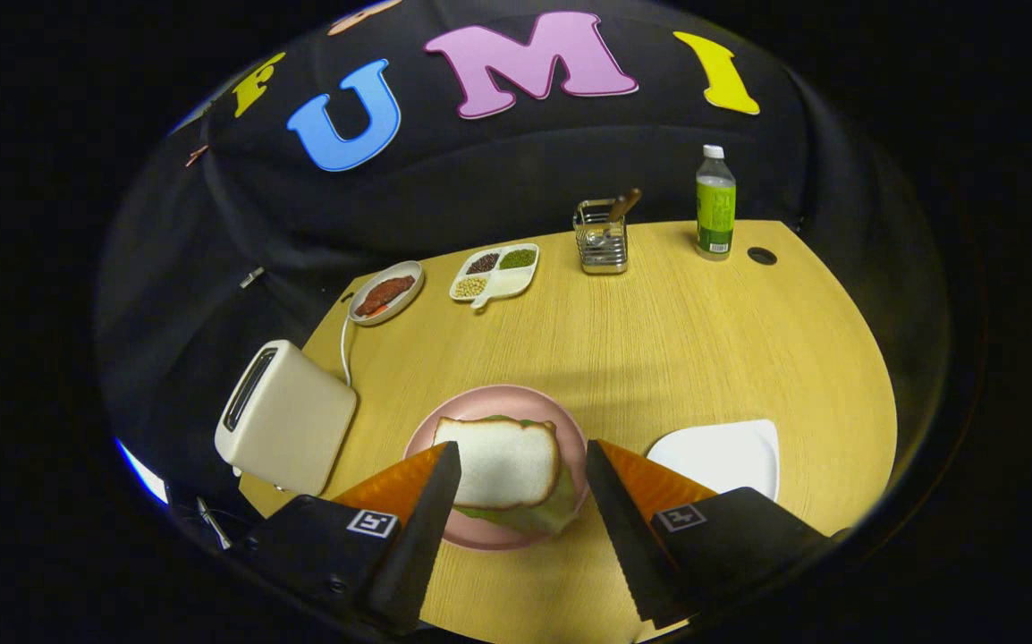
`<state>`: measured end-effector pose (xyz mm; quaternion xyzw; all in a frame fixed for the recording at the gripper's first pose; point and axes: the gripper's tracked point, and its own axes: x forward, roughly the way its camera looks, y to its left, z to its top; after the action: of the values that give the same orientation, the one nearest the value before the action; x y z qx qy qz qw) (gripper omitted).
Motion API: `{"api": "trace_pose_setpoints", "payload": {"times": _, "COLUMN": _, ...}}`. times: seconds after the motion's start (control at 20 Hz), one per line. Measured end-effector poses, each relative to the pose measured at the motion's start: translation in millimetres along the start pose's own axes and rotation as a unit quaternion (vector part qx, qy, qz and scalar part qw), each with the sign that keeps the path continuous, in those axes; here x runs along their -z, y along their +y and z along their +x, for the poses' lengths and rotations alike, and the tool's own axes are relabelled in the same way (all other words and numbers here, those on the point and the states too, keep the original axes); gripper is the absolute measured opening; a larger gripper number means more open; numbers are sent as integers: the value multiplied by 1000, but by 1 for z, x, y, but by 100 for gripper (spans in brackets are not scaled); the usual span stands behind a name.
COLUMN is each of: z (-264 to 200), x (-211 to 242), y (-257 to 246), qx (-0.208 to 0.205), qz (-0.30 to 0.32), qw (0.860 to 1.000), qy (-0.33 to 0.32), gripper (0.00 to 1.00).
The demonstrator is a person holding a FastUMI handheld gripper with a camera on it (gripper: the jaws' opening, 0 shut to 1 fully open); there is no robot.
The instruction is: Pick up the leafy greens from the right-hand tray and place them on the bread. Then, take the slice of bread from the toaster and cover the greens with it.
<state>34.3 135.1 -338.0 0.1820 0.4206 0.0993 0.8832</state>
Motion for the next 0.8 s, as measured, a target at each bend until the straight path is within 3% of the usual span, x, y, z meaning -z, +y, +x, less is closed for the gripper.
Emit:
{"api": "trace_pose_setpoints", "payload": {"times": 0.5, "z": -138, "x": -63, "y": -2, "qx": -40, "qz": -81, "qw": 988, "qy": -122, "gripper": 89}}
{"api": "trace_pose_setpoints", "payload": {"times": 0.8, "z": -224, "x": -77, "y": 5, "qx": -51, "qz": -137, "qw": 967, "qy": -207, "gripper": 89}}
